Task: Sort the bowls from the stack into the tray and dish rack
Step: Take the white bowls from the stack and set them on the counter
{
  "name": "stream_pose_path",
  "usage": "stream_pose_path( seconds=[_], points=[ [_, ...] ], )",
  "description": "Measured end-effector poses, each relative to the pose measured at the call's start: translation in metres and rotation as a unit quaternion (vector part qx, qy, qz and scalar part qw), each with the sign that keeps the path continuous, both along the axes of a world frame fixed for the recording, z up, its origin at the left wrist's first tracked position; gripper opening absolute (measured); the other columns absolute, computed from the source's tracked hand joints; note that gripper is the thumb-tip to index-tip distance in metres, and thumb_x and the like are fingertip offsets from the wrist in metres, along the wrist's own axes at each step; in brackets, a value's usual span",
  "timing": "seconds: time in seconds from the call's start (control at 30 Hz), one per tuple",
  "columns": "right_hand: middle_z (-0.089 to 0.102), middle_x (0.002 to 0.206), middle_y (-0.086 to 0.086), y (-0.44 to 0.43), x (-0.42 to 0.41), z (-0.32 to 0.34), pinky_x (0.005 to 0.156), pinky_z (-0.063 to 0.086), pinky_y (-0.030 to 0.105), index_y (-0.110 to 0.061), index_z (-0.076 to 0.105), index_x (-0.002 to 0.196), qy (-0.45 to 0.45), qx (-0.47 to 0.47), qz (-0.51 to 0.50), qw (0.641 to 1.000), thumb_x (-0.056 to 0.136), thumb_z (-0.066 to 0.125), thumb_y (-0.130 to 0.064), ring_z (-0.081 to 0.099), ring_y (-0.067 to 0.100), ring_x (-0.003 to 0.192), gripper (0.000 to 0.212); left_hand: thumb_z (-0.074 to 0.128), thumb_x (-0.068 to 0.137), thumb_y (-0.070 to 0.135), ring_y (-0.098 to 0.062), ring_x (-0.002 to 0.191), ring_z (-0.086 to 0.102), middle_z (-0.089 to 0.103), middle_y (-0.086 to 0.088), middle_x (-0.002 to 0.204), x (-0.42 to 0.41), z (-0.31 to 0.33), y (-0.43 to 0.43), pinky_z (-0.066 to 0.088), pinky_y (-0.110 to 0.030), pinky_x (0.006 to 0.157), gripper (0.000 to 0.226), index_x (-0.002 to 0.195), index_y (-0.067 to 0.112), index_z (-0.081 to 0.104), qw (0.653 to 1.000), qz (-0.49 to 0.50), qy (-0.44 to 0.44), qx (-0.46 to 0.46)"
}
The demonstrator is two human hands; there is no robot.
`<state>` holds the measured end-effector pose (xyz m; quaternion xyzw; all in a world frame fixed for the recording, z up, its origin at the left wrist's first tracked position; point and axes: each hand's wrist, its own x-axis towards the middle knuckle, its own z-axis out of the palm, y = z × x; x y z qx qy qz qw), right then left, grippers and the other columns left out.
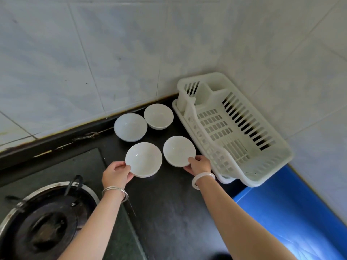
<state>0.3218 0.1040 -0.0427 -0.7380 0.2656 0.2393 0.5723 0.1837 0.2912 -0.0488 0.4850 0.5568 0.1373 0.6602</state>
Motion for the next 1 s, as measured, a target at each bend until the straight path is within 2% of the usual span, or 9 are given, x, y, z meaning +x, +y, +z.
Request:
stream_pose_path(
  seconds=[0.13,0.23,0.3,0.4,0.53,0.7,0.83,1.0],
  points=[
    [0.064,0.105,0.014,0.001,-0.003,-0.005,0.058,0.058,0.030,-0.006,0.059,0.111,0.007,0.036,-0.002,0.999,0.085,0.063,-0.008,0.066,0.024,0.082,0.027,0.062,0.080,0.000,-0.028,0.093,0.066,0.067,-0.010,0.099,-0.003,-0.003,-0.006,0.055,-0.031,0.074,0.020,0.096,0.012,0.064,0.999,0.017,-0.038,-0.027],
    [0.064,0.096,0.009,-0.003,-0.007,-0.004,0.053,0.057,0.028,-0.009,0.058,0.112,0.029,0.088,-0.021,0.995,0.090,0.061,-0.016,0.067,0.022,0.082,0.023,0.060,0.085,0.007,-0.028,0.091,0.066,0.063,-0.008,0.108,-0.008,-0.004,-0.011,0.054,-0.034,0.078,0.032,0.116,0.012,0.058,0.996,0.011,-0.058,-0.074],
    [0.063,0.102,0.008,-0.007,-0.011,-0.004,0.054,0.057,0.028,-0.016,0.057,0.114,0.042,0.103,-0.022,0.994,0.092,0.058,-0.018,0.068,0.022,0.083,0.023,0.059,0.087,0.008,-0.030,0.094,0.065,0.058,-0.006,0.112,-0.011,-0.004,-0.016,0.054,-0.035,0.078,0.036,0.122,0.014,0.055,0.991,0.010,-0.069,-0.117],
    [0.062,0.112,0.008,-0.006,-0.017,-0.007,0.065,0.058,0.030,-0.014,0.059,0.120,0.031,0.129,-0.044,0.990,0.092,0.058,-0.013,0.066,0.023,0.088,0.028,0.058,0.087,0.003,-0.032,0.101,0.062,0.056,-0.005,0.115,-0.011,-0.003,-0.024,0.054,-0.036,0.077,0.035,0.119,0.015,0.056,0.984,0.031,-0.092,-0.150],
    [0.060,0.114,0.009,0.004,-0.014,-0.005,0.064,0.058,0.028,-0.008,0.059,0.123,0.009,0.155,-0.063,0.986,0.091,0.057,-0.007,0.062,0.027,0.099,0.032,0.058,0.086,0.001,-0.030,0.100,0.060,0.057,-0.004,0.113,-0.003,0.000,-0.023,0.056,-0.036,0.073,0.027,0.108,0.017,0.060,0.983,0.050,-0.094,-0.149],
    [0.064,0.112,0.014,0.016,-0.002,-0.003,0.065,0.057,0.027,-0.005,0.059,0.123,-0.004,0.154,-0.053,0.987,0.091,0.056,-0.005,0.066,0.024,0.088,0.032,0.058,0.086,0.000,-0.033,0.106,0.059,0.058,-0.004,0.113,0.003,0.003,-0.022,0.056,-0.032,0.067,0.026,0.105,0.016,0.061,0.983,0.059,-0.098,-0.143],
    [0.066,0.093,0.006,0.022,0.003,-0.004,0.060,0.058,0.024,-0.006,0.060,0.120,0.000,0.166,-0.053,0.985,0.091,0.056,-0.005,0.067,0.019,0.081,0.029,0.058,0.085,-0.001,-0.033,0.107,0.059,0.058,-0.004,0.111,0.003,0.003,-0.024,0.056,-0.033,0.068,0.025,0.102,0.017,0.061,0.983,0.065,-0.097,-0.144],
    [0.065,0.098,0.007,0.026,0.006,-0.005,0.063,0.057,0.025,-0.007,0.058,0.121,0.003,0.157,-0.051,0.986,0.092,0.055,-0.005,0.066,0.018,0.080,0.029,0.059,0.085,0.000,-0.031,0.105,0.059,0.058,0.001,0.102,0.003,0.001,-0.025,0.058,-0.033,0.066,0.025,0.102,0.018,0.061,0.984,0.072,-0.095,-0.133]
  ],
)
